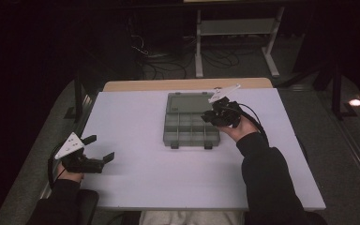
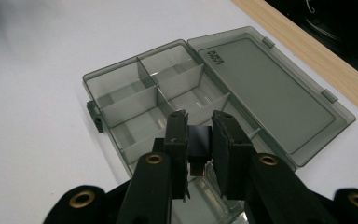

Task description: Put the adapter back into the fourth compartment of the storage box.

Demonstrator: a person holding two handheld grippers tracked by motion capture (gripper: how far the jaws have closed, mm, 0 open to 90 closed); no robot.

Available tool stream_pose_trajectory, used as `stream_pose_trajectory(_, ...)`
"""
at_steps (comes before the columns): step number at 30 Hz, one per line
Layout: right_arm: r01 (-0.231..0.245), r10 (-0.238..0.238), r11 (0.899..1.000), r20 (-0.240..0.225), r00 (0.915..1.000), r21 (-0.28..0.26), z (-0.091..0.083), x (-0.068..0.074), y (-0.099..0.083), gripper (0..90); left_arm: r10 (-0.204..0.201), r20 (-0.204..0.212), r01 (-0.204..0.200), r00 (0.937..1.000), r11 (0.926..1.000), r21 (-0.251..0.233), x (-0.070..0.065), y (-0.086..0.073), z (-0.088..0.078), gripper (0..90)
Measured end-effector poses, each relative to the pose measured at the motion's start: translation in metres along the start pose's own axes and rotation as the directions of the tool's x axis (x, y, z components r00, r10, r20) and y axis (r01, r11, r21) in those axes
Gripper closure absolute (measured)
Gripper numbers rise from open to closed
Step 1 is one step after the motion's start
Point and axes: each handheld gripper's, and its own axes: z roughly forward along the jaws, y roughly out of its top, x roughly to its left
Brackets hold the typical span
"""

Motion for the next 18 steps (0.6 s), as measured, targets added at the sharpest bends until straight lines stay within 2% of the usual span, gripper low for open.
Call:
stream_pose_trajectory(8, -0.029, 0.029, 1.000, 0.009, 0.9995, 0.001, 0.001, -0.008, -0.005, 75.3, 0.000, -0.002, 0.000, 1.0000, 1.0000, 0.000, 0.000, 0.000, 0.000, 0.0)
stream_pose_trajectory(18, -0.052, 0.052, 0.998, 0.012, 0.9986, 0.035, 0.014, -0.018, -0.010, 75.3, -0.002, -0.003, 0.002, 1.0000, 1.0000, -0.001, 0.000, 0.000, 0.000, 0.0)
